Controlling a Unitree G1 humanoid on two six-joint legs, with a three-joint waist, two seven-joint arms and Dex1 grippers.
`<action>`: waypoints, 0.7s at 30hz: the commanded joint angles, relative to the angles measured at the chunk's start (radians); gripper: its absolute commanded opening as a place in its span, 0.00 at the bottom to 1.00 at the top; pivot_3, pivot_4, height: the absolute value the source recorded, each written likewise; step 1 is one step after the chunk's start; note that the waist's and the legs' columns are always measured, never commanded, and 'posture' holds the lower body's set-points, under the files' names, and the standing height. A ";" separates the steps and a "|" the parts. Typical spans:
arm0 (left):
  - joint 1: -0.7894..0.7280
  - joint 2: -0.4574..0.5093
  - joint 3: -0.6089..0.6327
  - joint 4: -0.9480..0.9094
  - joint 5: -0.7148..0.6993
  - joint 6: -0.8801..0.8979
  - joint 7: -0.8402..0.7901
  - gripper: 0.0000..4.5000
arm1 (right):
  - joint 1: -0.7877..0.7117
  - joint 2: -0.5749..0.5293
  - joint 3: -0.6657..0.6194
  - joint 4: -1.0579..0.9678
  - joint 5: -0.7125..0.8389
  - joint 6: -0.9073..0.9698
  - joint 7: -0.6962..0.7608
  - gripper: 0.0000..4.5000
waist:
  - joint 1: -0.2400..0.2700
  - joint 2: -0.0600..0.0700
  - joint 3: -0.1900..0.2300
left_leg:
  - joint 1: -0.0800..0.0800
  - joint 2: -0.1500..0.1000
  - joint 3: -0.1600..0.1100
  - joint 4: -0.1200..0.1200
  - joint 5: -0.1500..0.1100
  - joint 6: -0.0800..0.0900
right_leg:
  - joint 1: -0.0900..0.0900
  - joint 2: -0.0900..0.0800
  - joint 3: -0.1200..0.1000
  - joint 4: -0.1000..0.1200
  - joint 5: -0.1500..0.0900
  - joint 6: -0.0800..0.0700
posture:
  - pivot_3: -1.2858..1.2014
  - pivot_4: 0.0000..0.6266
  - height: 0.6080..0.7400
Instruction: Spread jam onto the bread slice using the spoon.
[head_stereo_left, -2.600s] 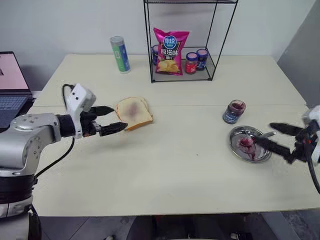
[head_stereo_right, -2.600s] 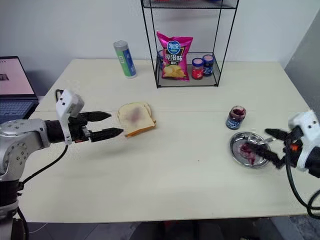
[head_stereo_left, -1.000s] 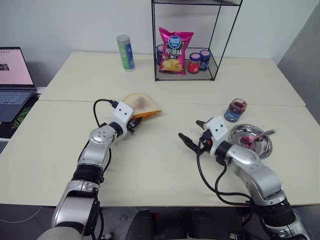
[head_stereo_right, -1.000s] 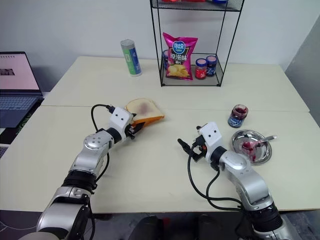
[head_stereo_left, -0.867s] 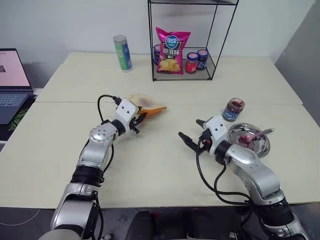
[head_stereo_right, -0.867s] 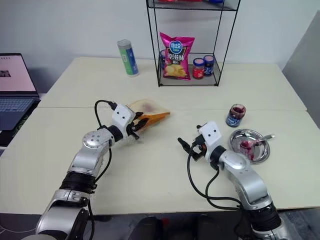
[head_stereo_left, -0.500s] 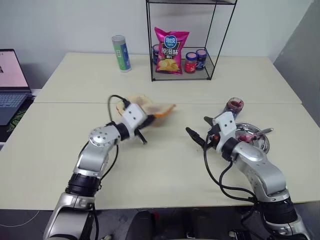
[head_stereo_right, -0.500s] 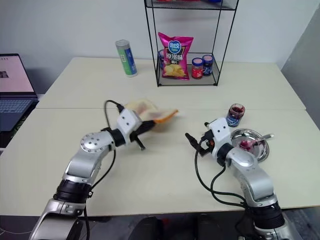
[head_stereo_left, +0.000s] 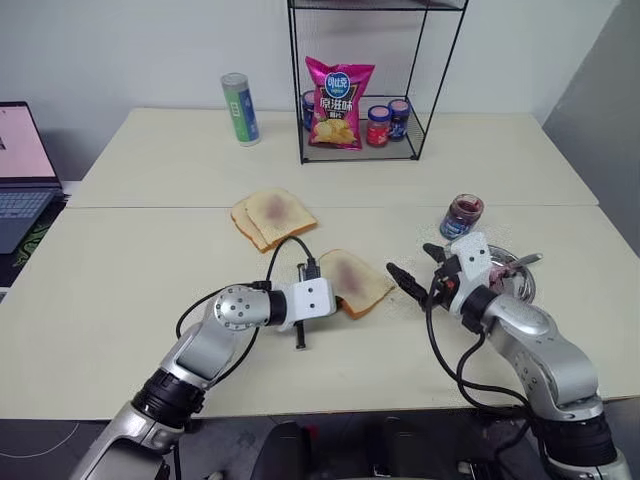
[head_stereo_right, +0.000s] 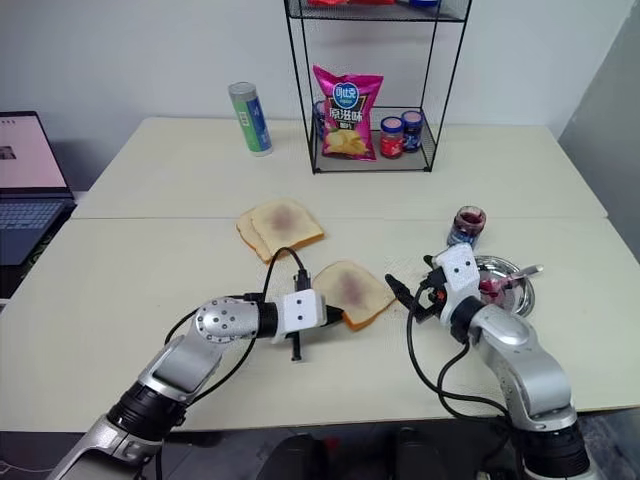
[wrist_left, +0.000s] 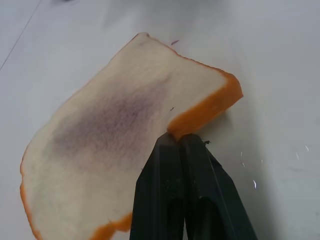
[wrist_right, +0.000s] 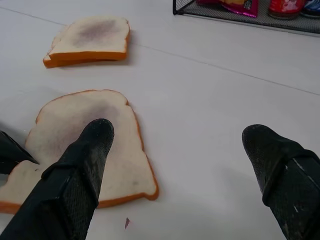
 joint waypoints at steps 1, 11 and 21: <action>-0.020 -0.011 0.006 -0.016 -0.044 -0.020 -0.048 0.17 | -0.006 0.005 -0.025 -0.064 0.018 0.008 -0.012 1.00 | 0.000 0.000 0.000 | 0.000 0.000 0.000 0.000 0.000 0.000 | 0.000 0.000 0.000 0.000 0.000 0.000 | 0.52 0.24 1.00; -0.006 0.045 0.060 -0.111 -0.152 0.146 -0.143 0.61 | 0.060 0.040 -0.276 -0.105 0.154 0.050 -0.063 1.00 | -0.001 0.000 0.000 | 0.000 0.000 0.000 0.000 0.000 0.000 | 0.000 0.000 0.000 0.000 0.000 0.000 | 0.52 0.24 1.00; -0.081 0.008 0.186 -0.283 -0.446 0.522 -0.146 1.00 | 0.054 -0.022 -0.671 0.107 0.311 0.028 -0.116 1.00 | -0.001 0.000 0.000 | 0.000 0.000 0.000 0.000 0.000 0.000 | 0.000 0.000 0.000 0.000 0.000 0.000 | 0.52 0.24 1.00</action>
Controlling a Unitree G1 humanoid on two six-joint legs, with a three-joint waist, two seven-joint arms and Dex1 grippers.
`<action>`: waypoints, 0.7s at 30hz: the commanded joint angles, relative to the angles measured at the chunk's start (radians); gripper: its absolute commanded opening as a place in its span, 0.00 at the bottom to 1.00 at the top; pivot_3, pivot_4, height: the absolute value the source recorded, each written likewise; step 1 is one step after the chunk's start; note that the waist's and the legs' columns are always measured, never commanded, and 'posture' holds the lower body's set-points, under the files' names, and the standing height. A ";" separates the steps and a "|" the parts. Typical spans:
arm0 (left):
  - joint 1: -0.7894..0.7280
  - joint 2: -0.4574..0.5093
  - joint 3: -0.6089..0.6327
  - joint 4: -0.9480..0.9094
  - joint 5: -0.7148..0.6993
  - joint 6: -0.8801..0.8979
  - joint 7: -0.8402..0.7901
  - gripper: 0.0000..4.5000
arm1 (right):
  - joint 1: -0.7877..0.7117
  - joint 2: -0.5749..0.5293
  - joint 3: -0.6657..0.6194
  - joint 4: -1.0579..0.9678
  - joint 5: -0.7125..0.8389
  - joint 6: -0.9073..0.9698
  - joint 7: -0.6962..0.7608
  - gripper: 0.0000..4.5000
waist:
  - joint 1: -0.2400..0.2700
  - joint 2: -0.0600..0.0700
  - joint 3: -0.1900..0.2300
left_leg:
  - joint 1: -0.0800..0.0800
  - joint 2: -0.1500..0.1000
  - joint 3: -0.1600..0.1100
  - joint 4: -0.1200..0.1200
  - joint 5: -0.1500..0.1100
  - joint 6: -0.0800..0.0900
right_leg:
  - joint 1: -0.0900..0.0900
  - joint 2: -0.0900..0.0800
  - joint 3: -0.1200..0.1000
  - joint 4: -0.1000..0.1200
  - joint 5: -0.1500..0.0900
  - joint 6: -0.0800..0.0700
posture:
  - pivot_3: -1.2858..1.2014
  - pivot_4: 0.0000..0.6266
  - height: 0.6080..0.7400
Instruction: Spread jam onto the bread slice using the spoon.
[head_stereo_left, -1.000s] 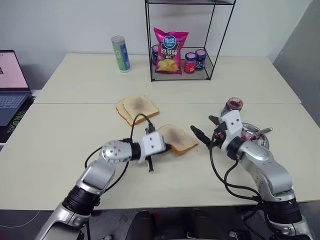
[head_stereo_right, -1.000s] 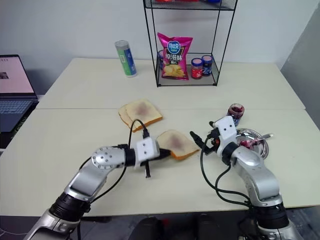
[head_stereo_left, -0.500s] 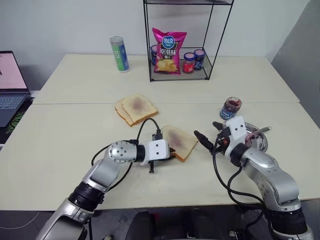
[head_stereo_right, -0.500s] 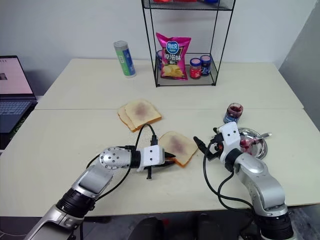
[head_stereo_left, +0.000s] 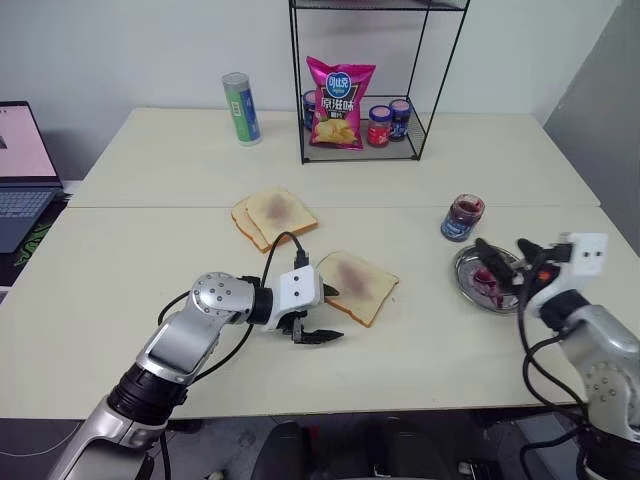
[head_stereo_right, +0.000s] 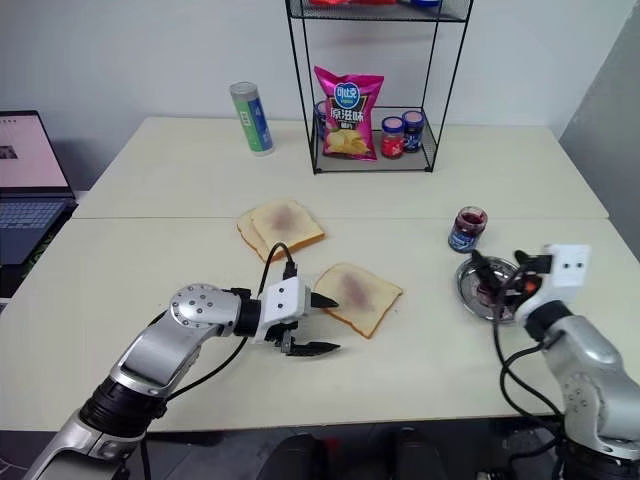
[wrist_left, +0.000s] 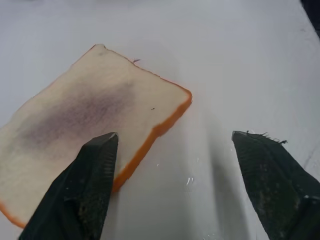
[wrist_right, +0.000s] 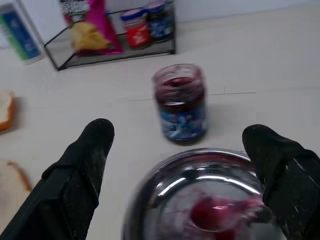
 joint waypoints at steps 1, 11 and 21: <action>-0.090 -0.087 0.069 -0.049 -0.131 0.106 0.047 1.00 | -0.026 -0.014 -0.152 0.094 0.074 -0.031 -0.036 1.00 | 0.001 0.000 0.000 | 0.000 0.000 0.000 0.000 0.000 0.000 | 0.000 0.000 0.000 0.000 0.000 0.000 | 0.52 0.24 1.00; -0.186 -0.254 -0.037 0.071 -0.062 0.042 0.133 1.00 | -0.078 -0.099 -0.165 0.445 0.113 -0.016 0.060 1.00 | -0.004 0.005 -0.002 | 0.003 -0.001 0.003 -0.001 0.000 0.001 | 0.001 0.002 0.004 0.000 0.000 0.000 | 0.52 0.24 1.00; -0.159 -0.246 -0.059 0.056 -0.035 0.022 0.151 1.00 | -0.253 -0.156 -0.127 0.809 0.139 -0.005 0.182 1.00 | -0.005 0.007 -0.002 | 0.004 -0.001 0.005 -0.001 0.001 0.001 | 0.002 0.003 0.006 0.000 0.001 0.000 | 0.52 0.24 1.00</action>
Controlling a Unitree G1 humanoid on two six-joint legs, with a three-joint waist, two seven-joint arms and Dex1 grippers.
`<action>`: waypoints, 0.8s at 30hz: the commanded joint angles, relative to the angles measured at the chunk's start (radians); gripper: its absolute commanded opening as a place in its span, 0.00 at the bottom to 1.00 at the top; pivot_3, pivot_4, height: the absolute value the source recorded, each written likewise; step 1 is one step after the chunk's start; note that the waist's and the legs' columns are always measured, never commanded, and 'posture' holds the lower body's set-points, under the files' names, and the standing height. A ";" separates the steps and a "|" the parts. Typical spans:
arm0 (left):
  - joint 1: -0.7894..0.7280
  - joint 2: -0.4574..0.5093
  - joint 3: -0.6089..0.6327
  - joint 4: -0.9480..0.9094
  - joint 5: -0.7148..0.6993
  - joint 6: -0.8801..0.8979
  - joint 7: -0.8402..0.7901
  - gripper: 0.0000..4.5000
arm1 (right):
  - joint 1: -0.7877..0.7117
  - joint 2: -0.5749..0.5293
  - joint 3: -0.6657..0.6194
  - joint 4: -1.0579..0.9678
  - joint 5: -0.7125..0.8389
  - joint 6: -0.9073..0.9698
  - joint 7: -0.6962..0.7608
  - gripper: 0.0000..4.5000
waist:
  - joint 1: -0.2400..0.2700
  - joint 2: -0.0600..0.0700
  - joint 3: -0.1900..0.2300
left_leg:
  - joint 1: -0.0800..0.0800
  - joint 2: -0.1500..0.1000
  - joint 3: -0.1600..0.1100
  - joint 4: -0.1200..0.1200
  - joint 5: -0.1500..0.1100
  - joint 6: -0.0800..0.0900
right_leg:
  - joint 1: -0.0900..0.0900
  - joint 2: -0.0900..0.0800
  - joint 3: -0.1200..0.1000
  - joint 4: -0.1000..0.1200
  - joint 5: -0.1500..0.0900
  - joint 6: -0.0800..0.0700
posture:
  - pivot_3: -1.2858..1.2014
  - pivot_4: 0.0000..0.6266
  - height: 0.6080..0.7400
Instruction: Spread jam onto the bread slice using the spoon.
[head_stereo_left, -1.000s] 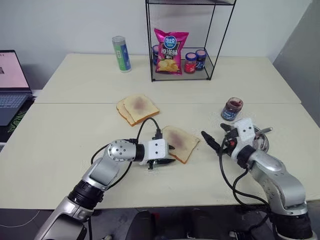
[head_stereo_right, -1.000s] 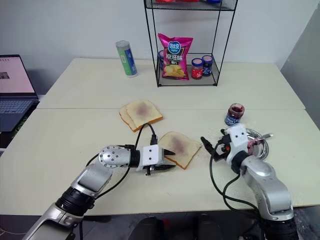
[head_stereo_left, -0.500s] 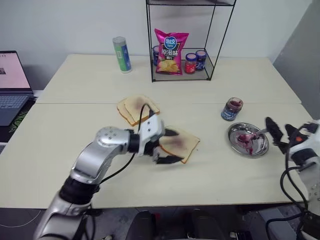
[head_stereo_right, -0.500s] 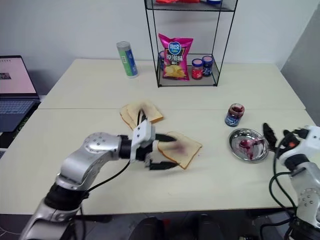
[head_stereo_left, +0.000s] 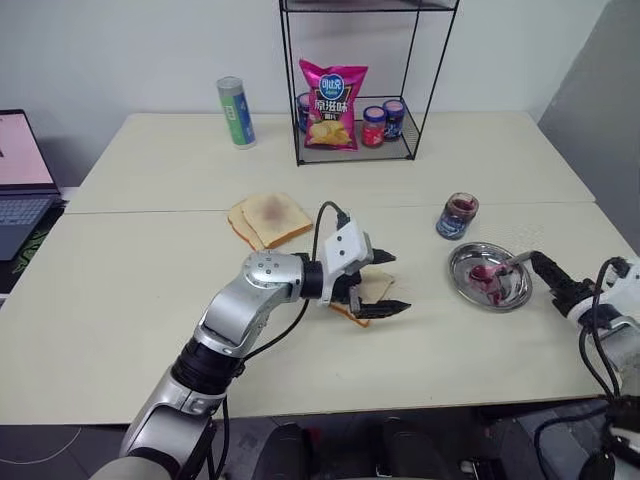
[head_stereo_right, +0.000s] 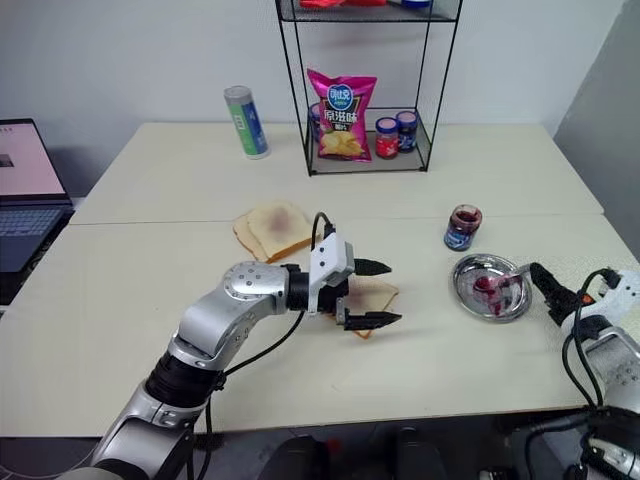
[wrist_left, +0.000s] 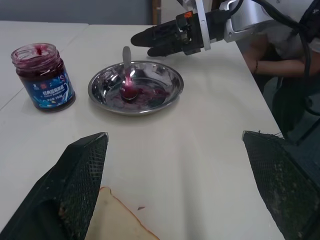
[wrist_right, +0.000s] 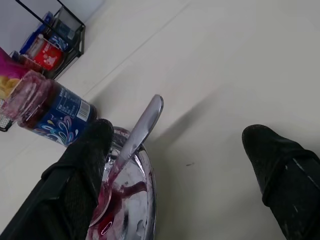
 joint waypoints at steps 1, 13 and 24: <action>-0.011 0.003 0.007 -0.029 -0.002 -0.015 0.003 1.00 | -0.058 -0.028 0.015 0.107 -0.008 -0.033 0.050 1.00 | -0.001 0.000 0.000 | 0.000 0.000 0.000 0.000 0.000 0.000 | 0.000 0.000 0.000 0.000 0.000 0.000 | 0.52 0.24 1.00; -0.001 0.000 0.001 -0.078 -0.007 0.016 0.040 1.00 | -0.230 -0.061 0.071 0.413 -0.058 -0.123 0.172 1.00 | -0.011 -0.001 0.000 | 0.005 -0.001 0.006 0.001 0.001 0.002 | 0.001 0.001 0.009 -0.001 0.004 0.007 | 0.52 0.24 1.00; 0.002 0.007 0.001 -0.085 -0.007 0.017 0.054 1.00 | -0.254 -0.056 0.072 0.430 -0.052 -0.095 0.190 0.85 | -0.027 -0.001 0.000 | 0.006 0.001 0.007 0.000 0.001 0.002 | 0.001 0.001 0.011 -0.001 0.004 0.007 | 0.52 0.24 1.00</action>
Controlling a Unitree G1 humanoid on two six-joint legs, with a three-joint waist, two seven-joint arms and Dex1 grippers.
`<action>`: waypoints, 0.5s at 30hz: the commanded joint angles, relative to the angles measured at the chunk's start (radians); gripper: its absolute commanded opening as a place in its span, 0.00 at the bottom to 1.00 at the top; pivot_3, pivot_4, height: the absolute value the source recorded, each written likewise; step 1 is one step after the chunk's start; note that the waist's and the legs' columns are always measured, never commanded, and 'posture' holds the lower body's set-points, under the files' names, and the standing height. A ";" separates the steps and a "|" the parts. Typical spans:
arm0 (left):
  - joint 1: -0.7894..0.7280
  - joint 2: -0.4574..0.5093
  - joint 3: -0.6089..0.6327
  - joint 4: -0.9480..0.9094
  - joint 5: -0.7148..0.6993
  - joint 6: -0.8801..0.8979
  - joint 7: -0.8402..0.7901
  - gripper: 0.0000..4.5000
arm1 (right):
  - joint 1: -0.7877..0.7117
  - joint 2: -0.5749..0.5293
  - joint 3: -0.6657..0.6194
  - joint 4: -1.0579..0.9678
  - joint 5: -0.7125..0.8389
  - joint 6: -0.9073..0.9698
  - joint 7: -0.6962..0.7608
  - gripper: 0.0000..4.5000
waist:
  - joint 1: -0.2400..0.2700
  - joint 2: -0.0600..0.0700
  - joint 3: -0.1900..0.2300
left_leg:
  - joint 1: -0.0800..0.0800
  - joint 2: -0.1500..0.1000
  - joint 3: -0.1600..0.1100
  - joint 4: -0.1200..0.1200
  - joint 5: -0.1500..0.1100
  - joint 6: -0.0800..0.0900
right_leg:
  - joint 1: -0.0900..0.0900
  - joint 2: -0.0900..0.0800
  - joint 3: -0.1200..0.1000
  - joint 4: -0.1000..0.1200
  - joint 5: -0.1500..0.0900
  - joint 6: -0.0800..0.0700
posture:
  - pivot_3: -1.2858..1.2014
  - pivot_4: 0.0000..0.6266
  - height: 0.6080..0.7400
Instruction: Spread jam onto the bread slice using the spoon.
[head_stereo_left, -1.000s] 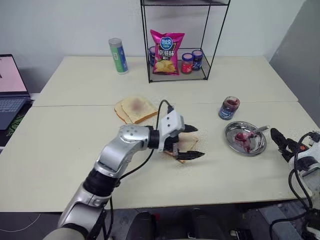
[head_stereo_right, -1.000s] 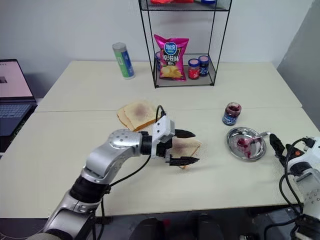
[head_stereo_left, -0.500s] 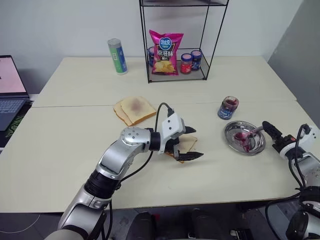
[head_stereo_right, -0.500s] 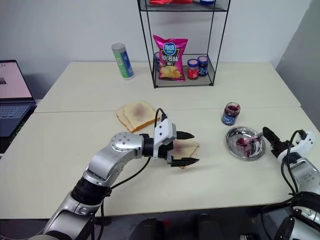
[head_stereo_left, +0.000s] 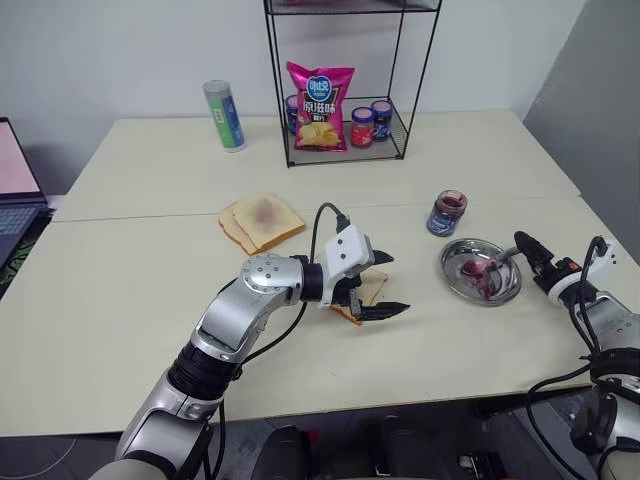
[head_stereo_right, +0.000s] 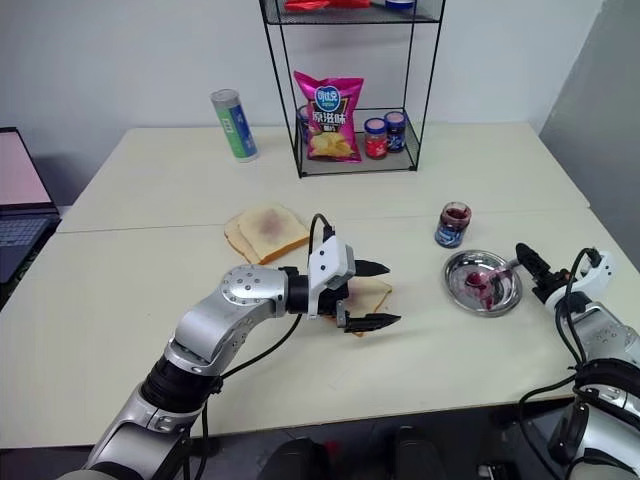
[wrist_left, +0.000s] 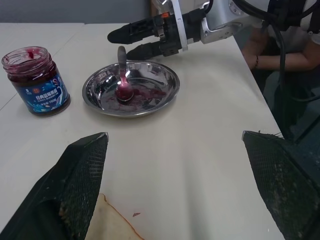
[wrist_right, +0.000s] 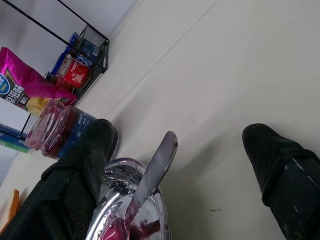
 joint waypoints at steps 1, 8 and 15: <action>-0.001 -0.002 0.007 -0.039 -0.006 -0.007 0.008 1.00 | -0.016 0.003 0.004 0.011 0.006 0.015 0.015 0.78 | 0.000 0.000 0.000 | 0.000 0.000 0.000 0.000 0.000 0.000 | 0.000 0.000 0.000 0.000 0.000 0.000 | 0.52 0.24 1.00; -0.008 -0.003 0.009 -0.029 -0.002 -0.015 0.010 1.00 | -0.032 -0.005 0.006 0.041 0.002 0.008 0.023 0.38 | 0.000 0.000 0.000 | 0.000 0.000 0.000 0.000 0.000 0.000 | 0.000 0.000 0.000 -0.001 0.000 0.000 | 0.52 0.24 1.00; -0.007 -0.005 0.008 -0.030 0.001 -0.018 0.017 1.00 | -0.047 -0.002 0.010 0.055 -0.005 -0.001 0.023 0.06 | 0.002 0.000 0.000 | 0.000 -0.001 0.001 0.000 0.000 0.000 | 0.000 0.000 0.000 -0.001 0.000 0.000 | 0.52 0.24 1.00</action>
